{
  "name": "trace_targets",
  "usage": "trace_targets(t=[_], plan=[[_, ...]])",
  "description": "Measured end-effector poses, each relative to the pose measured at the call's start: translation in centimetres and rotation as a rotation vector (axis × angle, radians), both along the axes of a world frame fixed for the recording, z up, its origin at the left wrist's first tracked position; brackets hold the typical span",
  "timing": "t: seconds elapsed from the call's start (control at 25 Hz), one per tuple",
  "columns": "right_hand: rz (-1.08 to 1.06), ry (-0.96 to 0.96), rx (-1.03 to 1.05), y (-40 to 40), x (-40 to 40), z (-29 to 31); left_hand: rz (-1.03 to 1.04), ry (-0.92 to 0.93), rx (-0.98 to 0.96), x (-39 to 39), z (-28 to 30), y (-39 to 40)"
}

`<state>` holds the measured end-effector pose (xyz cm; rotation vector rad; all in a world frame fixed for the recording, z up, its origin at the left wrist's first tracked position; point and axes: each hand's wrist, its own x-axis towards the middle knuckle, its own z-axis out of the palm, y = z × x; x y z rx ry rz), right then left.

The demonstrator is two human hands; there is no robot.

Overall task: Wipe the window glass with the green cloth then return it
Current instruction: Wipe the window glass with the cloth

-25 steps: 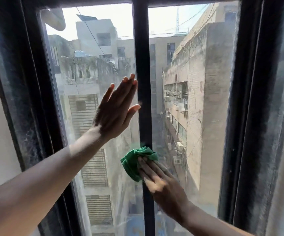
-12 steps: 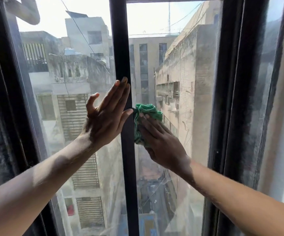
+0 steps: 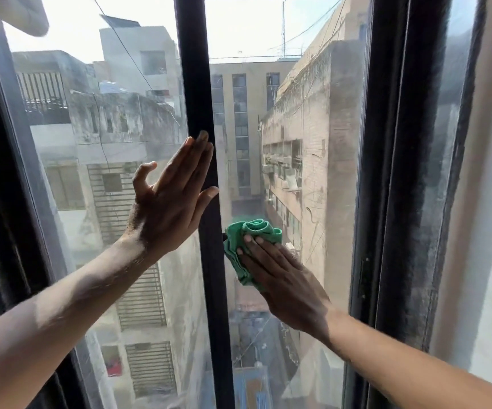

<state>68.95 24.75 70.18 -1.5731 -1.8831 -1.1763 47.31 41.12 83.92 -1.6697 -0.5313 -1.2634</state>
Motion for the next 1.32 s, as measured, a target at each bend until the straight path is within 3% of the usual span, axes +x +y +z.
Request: trace_targets(t=[0.12, 0.32, 0.44, 0.52, 0.6, 0.68, 0.76, 0.88, 0.96, 1.0, 1.08, 1.2, 1.28, 1.32], plan=[[-0.082, 0.049, -0.014, -1.7, 1.1, 0.3, 0.004, -0.002, -0.004, 0.2, -0.3, 0.5], [-0.053, 0.312, 0.261, 3.9, -2.2, 8.9, -0.027, -0.017, -0.089, 0.9, -0.4, -0.2], [-0.071, 0.382, 0.218, 4.7, -4.2, 2.0, -0.021, -0.04, -0.082, 1.2, -0.8, -0.5], [-0.08, 0.265, 0.068, 2.5, -4.6, -5.9, -0.032, -0.044, -0.108, 1.1, -0.8, -0.7], [-0.037, 0.136, -0.023, 0.4, -2.3, -9.2, -0.011, -0.008, -0.11, 0.8, -0.6, -0.9], [-0.041, 0.098, -0.012, -0.5, 0.2, -6.7, -0.01, 0.027, -0.151, 0.0, -0.2, -1.4], [-0.093, 0.274, 0.086, -0.1, 1.7, -1.0, -0.012, 0.038, -0.216, -0.6, -0.9, -1.6], [-0.118, 0.611, 0.411, 1.7, 4.0, 11.6, 0.013, 0.049, -0.24, -0.8, -0.8, -2.1], [-0.109, 0.657, 0.544, 1.9, 4.6, 15.2, 0.0, 0.06, -0.213, -0.8, -0.7, -2.3], [-0.108, 0.638, 0.577, 2.1, 4.5, 14.3, 0.005, 0.057, -0.196, -0.8, -0.7, -2.2], [-0.124, 0.636, 0.499, 2.5, 2.4, 6.2, 0.018, 0.042, -0.172, -0.7, -0.9, -2.0], [-0.097, 0.367, 0.068, 1.2, -2.0, -10.7, -0.011, 0.052, -0.16, -0.6, -1.1, -1.6], [-0.06, 0.213, -0.076, 0.2, -0.9, -15.3, -0.028, 0.073, -0.137, -0.9, -0.8, -1.1], [-0.06, 0.232, -0.081, -0.2, 0.0, -15.0, -0.024, 0.078, -0.116, -1.1, -0.5, -0.8]])
